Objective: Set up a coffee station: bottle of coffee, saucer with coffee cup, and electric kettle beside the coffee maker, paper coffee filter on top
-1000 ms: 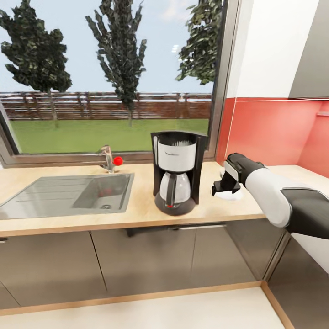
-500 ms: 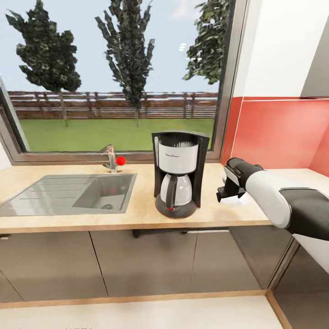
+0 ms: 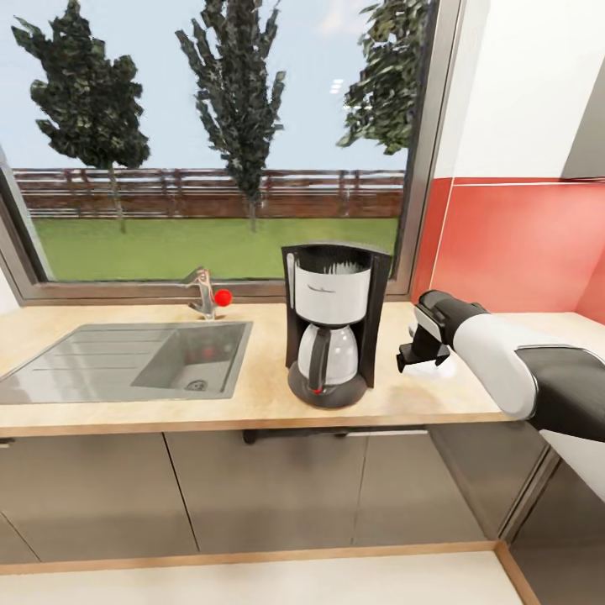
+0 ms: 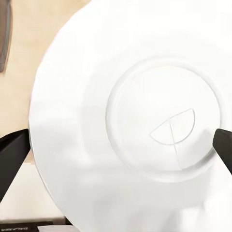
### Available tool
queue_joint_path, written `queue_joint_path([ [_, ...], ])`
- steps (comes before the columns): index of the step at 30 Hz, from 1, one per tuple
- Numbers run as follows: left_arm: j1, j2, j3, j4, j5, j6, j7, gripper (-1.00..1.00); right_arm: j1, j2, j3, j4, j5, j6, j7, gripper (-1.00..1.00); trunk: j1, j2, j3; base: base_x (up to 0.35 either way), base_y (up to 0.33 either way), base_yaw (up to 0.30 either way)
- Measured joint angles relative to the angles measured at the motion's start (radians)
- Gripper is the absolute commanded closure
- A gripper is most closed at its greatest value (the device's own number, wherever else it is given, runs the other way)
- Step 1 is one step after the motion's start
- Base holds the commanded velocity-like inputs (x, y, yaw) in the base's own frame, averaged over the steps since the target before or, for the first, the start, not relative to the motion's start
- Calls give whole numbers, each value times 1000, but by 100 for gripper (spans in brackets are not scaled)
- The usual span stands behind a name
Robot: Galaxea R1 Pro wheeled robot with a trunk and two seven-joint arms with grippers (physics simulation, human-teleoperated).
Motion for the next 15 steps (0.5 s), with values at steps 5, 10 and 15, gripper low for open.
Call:
queue_joint_path([
  [5, 0, 0, 0, 0, 2, -1, 0, -100, 0, 0, 0, 0, -2, 0, 4, 100, 0, 0, 0, 21, 5, 0],
  [10, 0, 0, 1, 0, 6, -1, 0, -100, 0, 1, 0, 0, -2, 0, 7, 100, 0, 0, 0, 2, 1, 0],
  [15, 0, 0, 7, -1, 12, -1, 0, -100, 0, 2, 0, 0, -2, 0, 8, 100, 0, 0, 0, 0, 0, 24],
])
